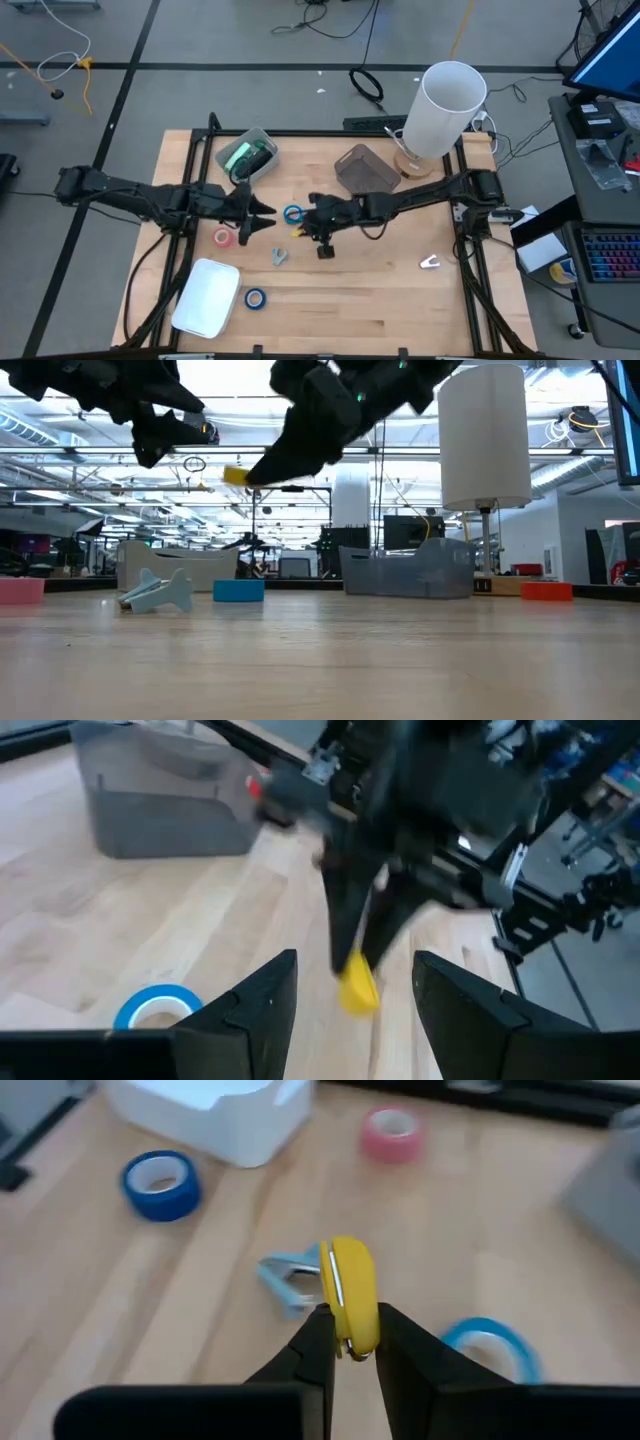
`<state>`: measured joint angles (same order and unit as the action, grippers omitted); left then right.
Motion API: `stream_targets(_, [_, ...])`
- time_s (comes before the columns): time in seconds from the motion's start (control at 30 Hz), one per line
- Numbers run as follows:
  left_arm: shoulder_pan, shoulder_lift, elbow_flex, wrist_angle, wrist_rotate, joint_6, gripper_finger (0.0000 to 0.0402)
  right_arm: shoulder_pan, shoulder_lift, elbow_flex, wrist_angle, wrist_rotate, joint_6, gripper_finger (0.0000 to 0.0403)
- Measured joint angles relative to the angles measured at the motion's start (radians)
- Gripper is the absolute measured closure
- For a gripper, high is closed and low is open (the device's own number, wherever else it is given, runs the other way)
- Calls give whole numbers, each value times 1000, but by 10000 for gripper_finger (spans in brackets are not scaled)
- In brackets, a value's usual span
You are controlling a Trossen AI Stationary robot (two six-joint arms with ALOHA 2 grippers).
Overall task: Pick and place Stapler, Stapler remover, tape
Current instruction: Put the yellow stapler into the gray bin
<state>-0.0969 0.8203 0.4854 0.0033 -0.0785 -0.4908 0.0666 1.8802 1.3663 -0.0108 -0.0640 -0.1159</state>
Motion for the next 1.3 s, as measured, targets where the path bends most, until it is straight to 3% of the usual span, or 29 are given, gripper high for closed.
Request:
stream_targets(0.23, [-44, 112, 68, 44, -2, 50, 202, 0, -92, 1, -49, 146, -2, 361])
stream_targets(0.37, [-55, 188, 171, -42, -34, 138, 202, -1, -90, 1, -59, 149, 0, 361])
stream_targets(0.63, [-55, 368, 392, -365, -54, 202, 202, -1, -90, 1, -80, 198, 24, 360])
stream_targets(1.07, [-52, 575, 577, -515, -151, 235, 202, -2, -90, 0, -78, 198, 25, 360])
stream_targets(1.3, [-29, 639, 620, -536, -151, 240, 202, 3, -90, 1, -68, 195, 25, 360])
